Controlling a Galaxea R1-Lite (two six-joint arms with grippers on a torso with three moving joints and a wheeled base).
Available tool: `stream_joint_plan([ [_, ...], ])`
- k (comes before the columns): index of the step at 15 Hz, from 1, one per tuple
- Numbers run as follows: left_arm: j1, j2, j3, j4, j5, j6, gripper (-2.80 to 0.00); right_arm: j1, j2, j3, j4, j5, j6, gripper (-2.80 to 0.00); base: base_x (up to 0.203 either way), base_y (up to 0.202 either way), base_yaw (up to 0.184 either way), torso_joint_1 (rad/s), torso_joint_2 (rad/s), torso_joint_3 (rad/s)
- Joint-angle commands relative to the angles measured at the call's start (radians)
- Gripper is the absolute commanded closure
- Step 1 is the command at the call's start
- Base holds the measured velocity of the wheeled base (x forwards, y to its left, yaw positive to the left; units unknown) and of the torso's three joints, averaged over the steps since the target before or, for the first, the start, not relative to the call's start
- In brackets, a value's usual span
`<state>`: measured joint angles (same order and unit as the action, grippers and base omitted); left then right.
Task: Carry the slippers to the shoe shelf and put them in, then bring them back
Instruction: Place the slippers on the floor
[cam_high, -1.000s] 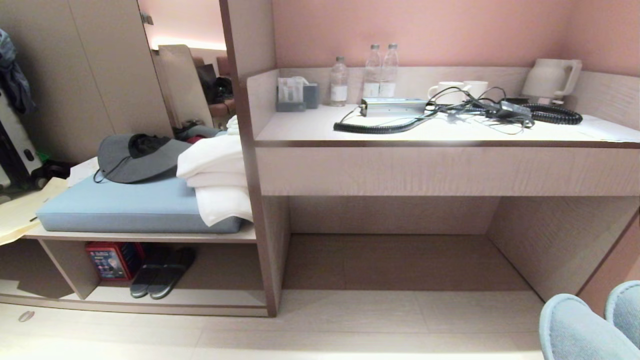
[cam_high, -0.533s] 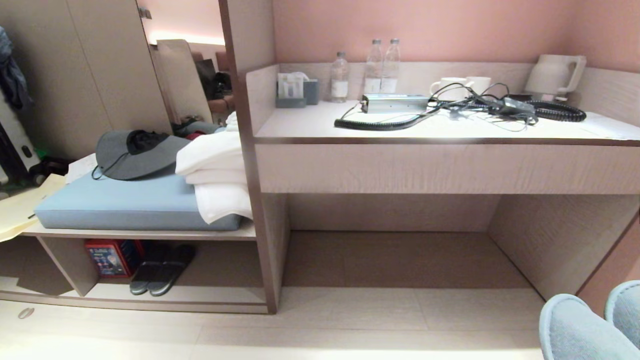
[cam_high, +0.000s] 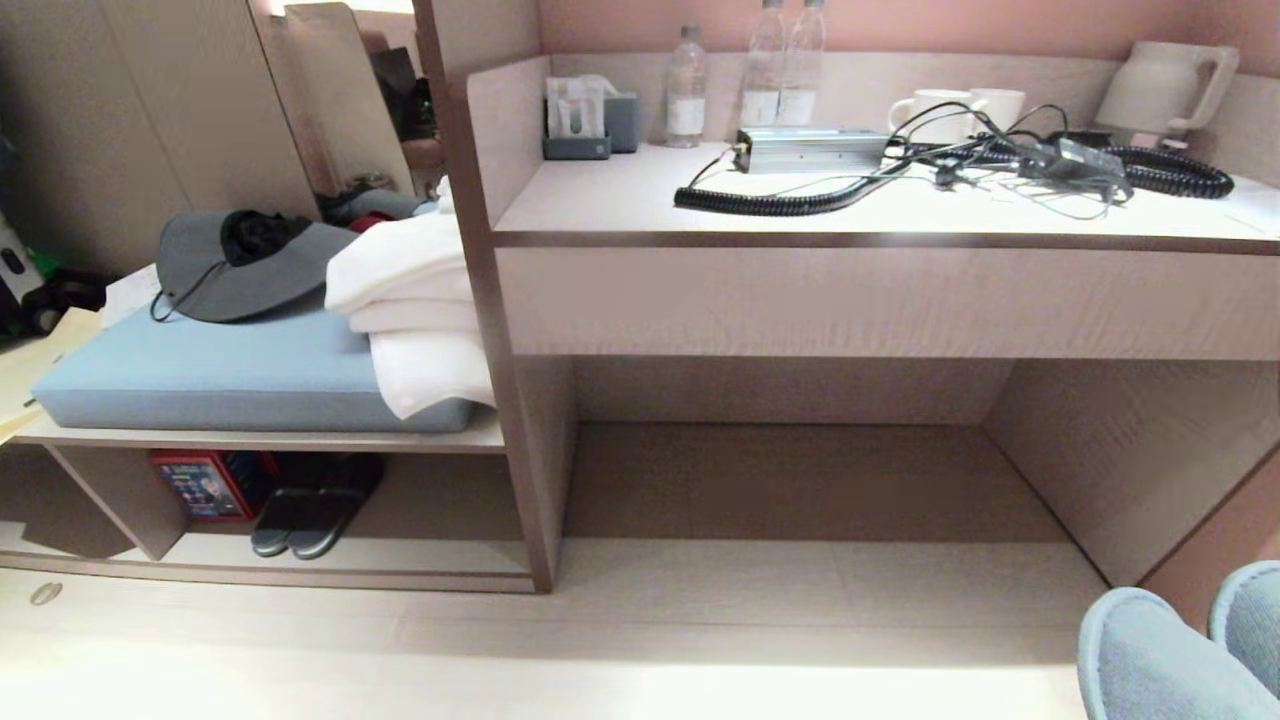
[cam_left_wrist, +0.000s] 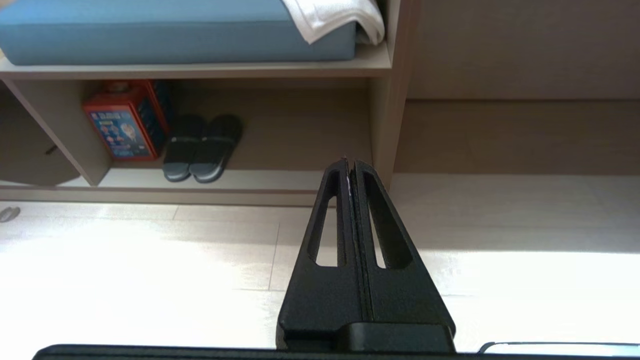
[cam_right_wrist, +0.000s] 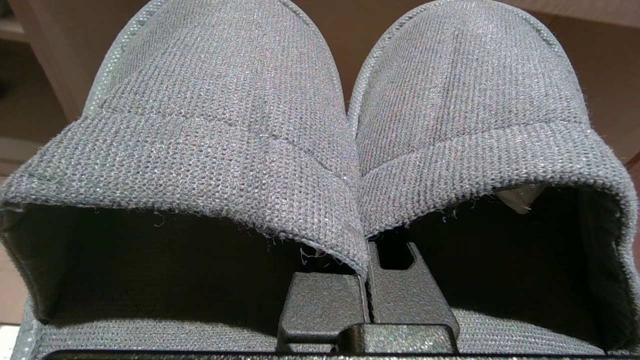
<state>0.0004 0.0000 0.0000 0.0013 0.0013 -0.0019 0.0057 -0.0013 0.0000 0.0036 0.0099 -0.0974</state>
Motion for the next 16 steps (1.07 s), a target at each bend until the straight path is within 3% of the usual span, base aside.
stream_joint_plan([
  [1,0.001,0.000,0.001,0.000,0.000,-0.001,0.00,0.002,0.001,0.000,0.000,0.001,-0.001,0.00,0.000,0.000,0.000,0.002,0.00,-0.193],
  [16,0.001,0.000,0.001,-0.001,0.000,-0.005,0.00,0.000,0.001,0.000,0.000,-0.001,0.004,0.00,0.000,0.000,0.000,0.003,0.00,-0.198],
])
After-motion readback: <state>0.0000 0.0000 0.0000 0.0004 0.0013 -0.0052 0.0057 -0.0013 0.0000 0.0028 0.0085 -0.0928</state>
